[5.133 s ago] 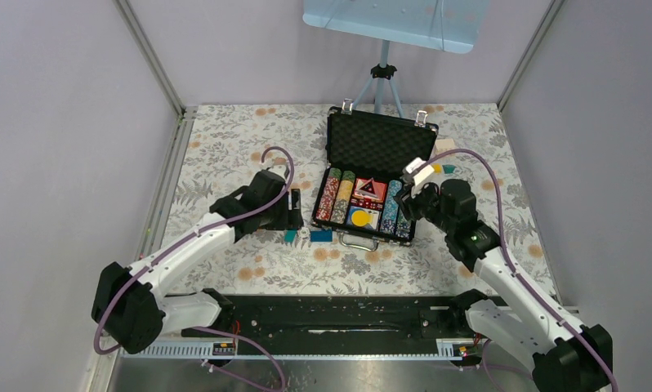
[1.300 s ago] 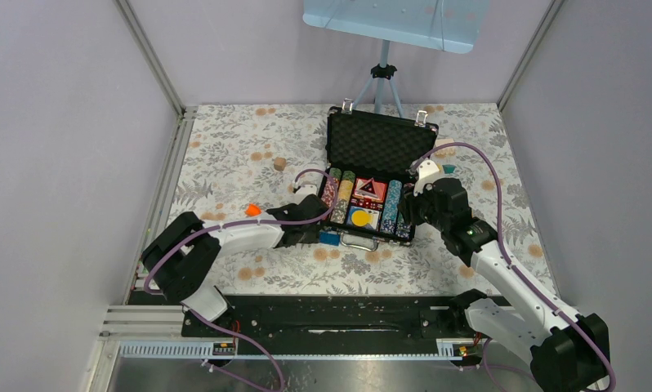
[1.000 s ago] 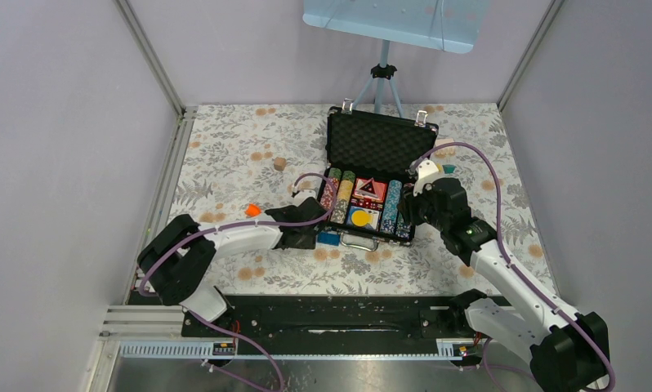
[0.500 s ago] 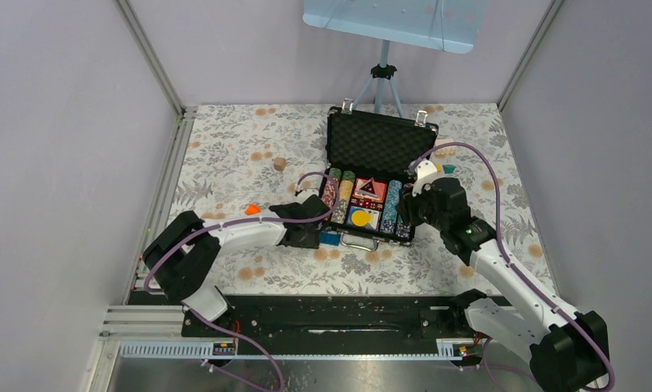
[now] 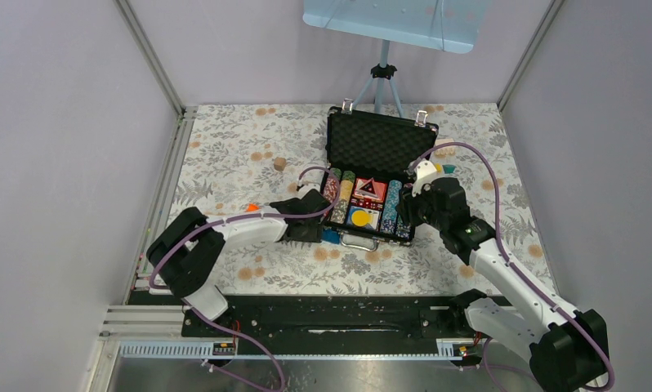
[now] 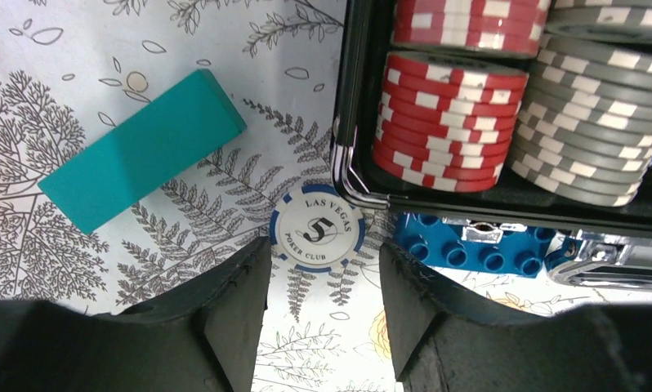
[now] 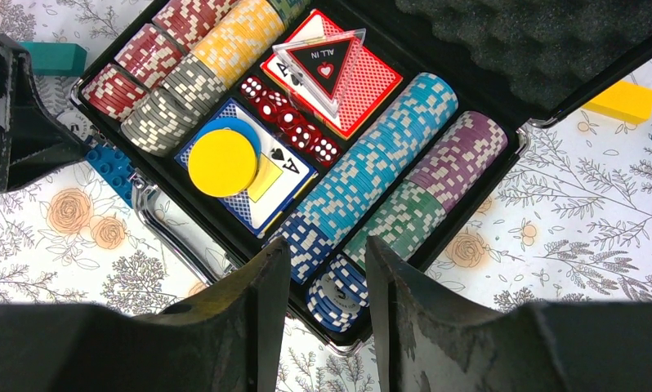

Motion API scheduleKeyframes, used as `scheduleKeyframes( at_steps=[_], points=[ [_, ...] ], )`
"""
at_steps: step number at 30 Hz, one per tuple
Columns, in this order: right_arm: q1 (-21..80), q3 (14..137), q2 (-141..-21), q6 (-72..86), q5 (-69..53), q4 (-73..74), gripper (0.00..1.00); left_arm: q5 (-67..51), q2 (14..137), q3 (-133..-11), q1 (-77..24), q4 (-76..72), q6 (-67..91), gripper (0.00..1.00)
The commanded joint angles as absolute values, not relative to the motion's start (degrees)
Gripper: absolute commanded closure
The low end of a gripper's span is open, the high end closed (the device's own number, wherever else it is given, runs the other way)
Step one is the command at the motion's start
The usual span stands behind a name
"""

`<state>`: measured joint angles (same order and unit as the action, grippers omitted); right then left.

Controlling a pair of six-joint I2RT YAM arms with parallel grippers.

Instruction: Pack up texas hold em set

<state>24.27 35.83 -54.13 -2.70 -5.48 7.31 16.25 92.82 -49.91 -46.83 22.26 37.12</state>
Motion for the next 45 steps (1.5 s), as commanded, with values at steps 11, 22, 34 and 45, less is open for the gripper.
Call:
scheduleKeyframes(
  at_steps=[11,22,34,45],
  points=[
    [24.2,38.9,-55.0,-3.3,-5.3,7.0,0.53,11.8,97.4,-47.5,-44.9,22.7,36.0,0.55],
    [24.2,39.1,-56.0,-3.0,-6.0,6.3,0.54,11.3,95.4,-45.5,-45.6,24.2,36.0,0.53],
    [24.2,38.4,-56.1,-2.6,-6.1,5.3,0.54,12.1,93.5,-45.9,-46.0,26.5,35.8,0.64],
    [24.2,38.2,-56.1,-1.0,-7.2,4.2,0.54,13.0,89.4,-49.9,-46.0,29.0,34.5,0.64]
  ],
)
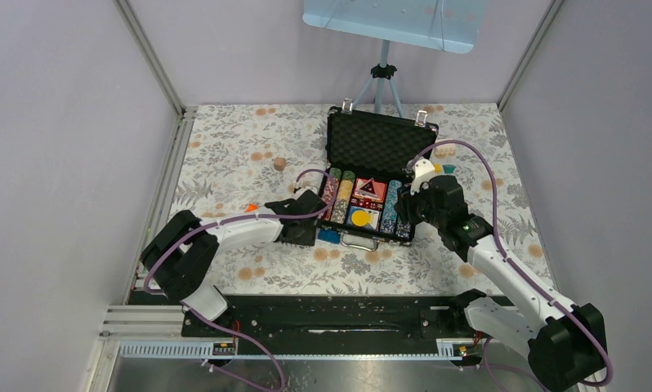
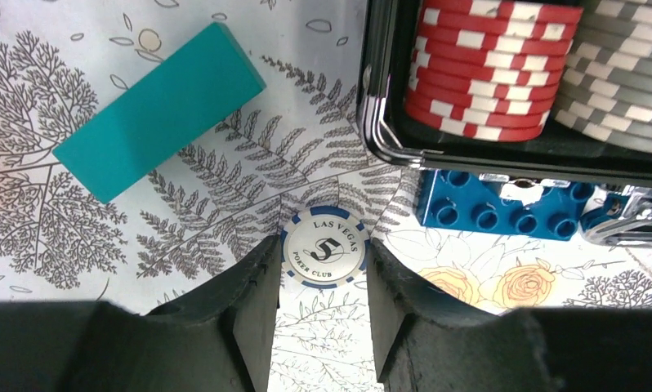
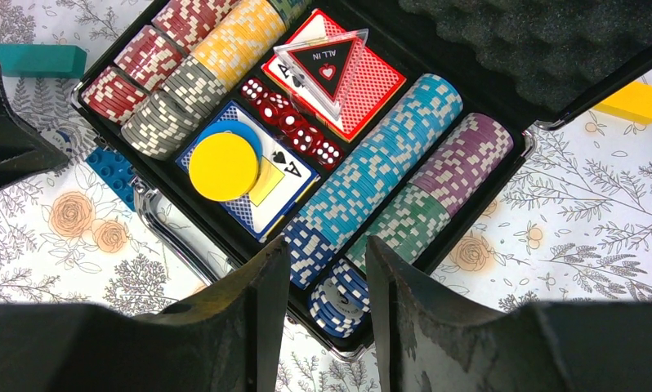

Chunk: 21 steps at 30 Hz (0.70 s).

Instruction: Pack up texas hold em set

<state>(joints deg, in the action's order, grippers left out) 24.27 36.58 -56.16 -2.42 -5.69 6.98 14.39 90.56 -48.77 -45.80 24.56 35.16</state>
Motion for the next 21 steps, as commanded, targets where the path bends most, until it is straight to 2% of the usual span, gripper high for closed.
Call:
scheduleKeyframes(
  at_steps=[1,9,21],
  points=[
    [24.2,38.2,-56.1,-1.0,-7.3,4.1,0.54,13.0,89.3,-50.3,-46.0,29.2,34.3,0.64],
    [24.2,38.9,-56.9,2.3,-7.7,4.2,0.52,13.2,87.2,-52.1,-46.1,30.5,33.6,0.64],
    [24.2,46.1,-65.4,16.5,-18.3,7.1,0.54,13.8,84.2,-55.8,-46.0,32.5,31.8,0.65]
  ],
)
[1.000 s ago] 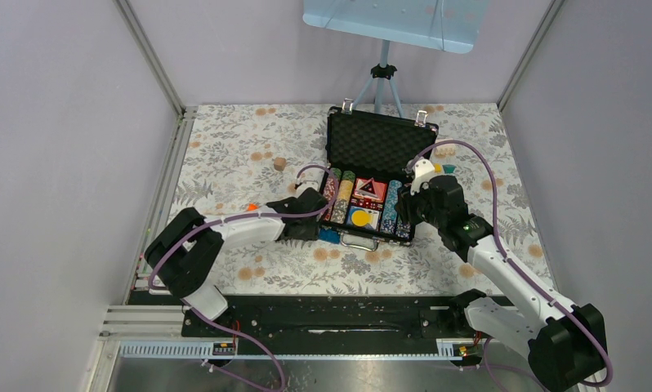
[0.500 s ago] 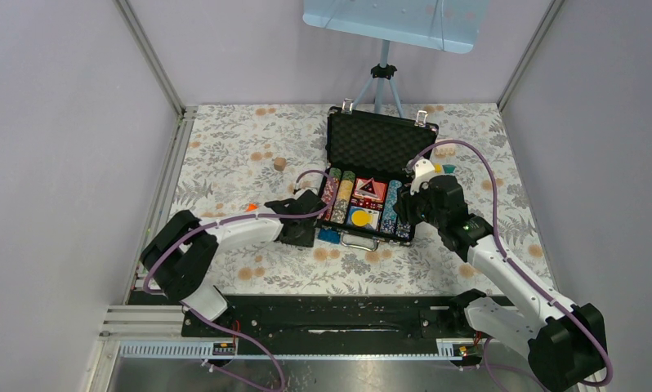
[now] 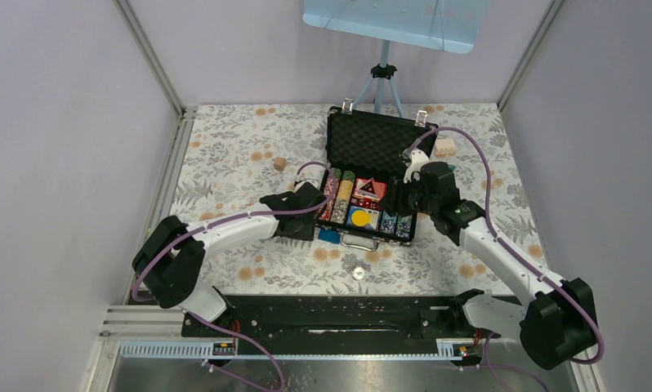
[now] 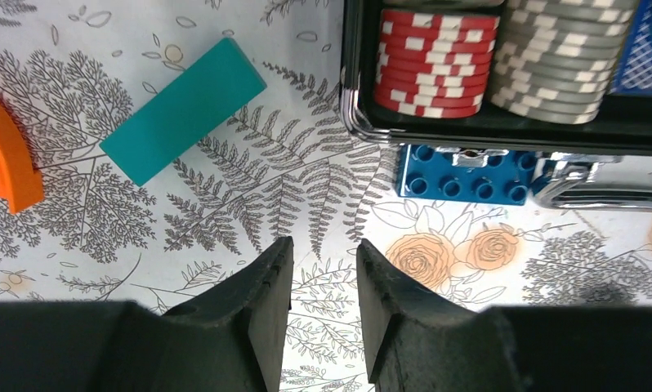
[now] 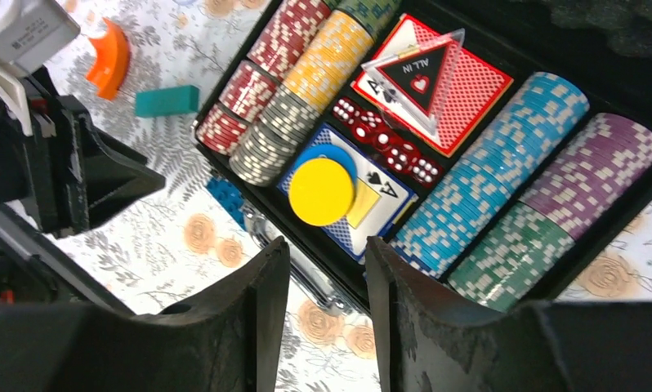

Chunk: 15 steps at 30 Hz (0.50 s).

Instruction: Pack up texas hold em set

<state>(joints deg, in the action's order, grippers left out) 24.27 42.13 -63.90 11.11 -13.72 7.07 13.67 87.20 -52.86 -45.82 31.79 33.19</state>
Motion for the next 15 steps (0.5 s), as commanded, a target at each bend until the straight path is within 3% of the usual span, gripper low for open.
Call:
scheduleKeyframes(
  at_steps=[1,11,15],
  points=[
    [24.2,46.4,-65.7,16.5,-18.5,7.3,0.54,14.0,84.1,-56.1,-46.1,32.7,31.7,0.65],
    [24.2,47.9,-64.6,15.5,-11.9,15.8,0.54,12.0,81.7,-53.7,-47.1,31.6,32.2,0.57],
    [23.0,49.5,-64.4,18.0,-6.4,22.2,0.52,14.6,78.4,-53.5,-47.1,31.6,32.5,0.41]
  ],
)
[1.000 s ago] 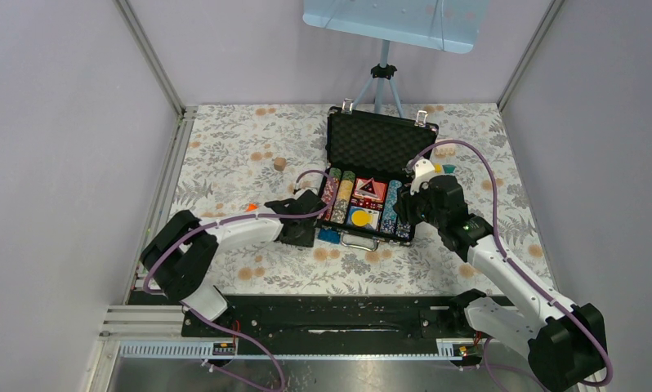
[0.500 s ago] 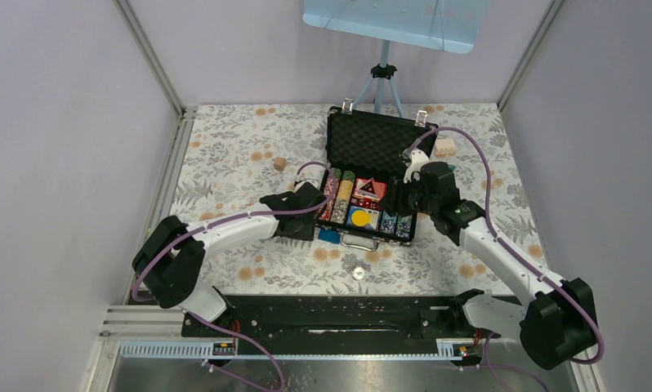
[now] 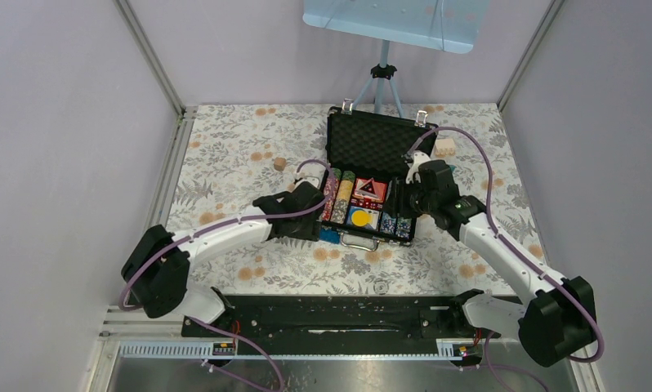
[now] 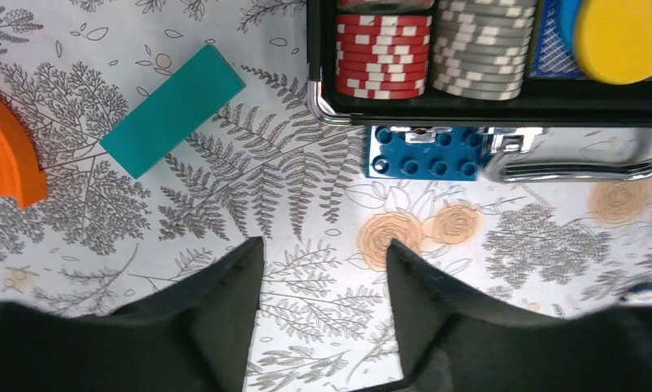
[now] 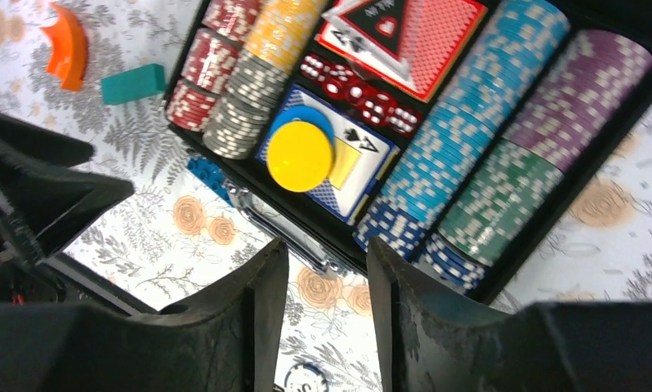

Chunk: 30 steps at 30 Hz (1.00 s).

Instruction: Pack up texas hold em set

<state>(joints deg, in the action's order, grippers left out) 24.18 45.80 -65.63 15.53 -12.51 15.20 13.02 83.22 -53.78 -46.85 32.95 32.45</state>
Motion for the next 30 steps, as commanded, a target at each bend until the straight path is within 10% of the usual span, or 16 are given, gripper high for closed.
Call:
scheduleKeyframes(
  at_steps=[1,6,30],
  points=[
    [22.5,49.2,-64.1,18.5,-5.9,23.2,0.53,15.6,77.1,-53.3,-47.1,31.3,32.5,0.35],
    [16.2,41.4,-60.3,23.0,-14.5,17.4,0.3,20.1,70.4,-52.2,-46.4,29.7,32.1,0.01],
    [64.4,39.9,-70.1,57.2,17.0,38.3,0.29,7.1,61.5,-50.7,-27.9,28.8,28.2,0.01]
  ],
)
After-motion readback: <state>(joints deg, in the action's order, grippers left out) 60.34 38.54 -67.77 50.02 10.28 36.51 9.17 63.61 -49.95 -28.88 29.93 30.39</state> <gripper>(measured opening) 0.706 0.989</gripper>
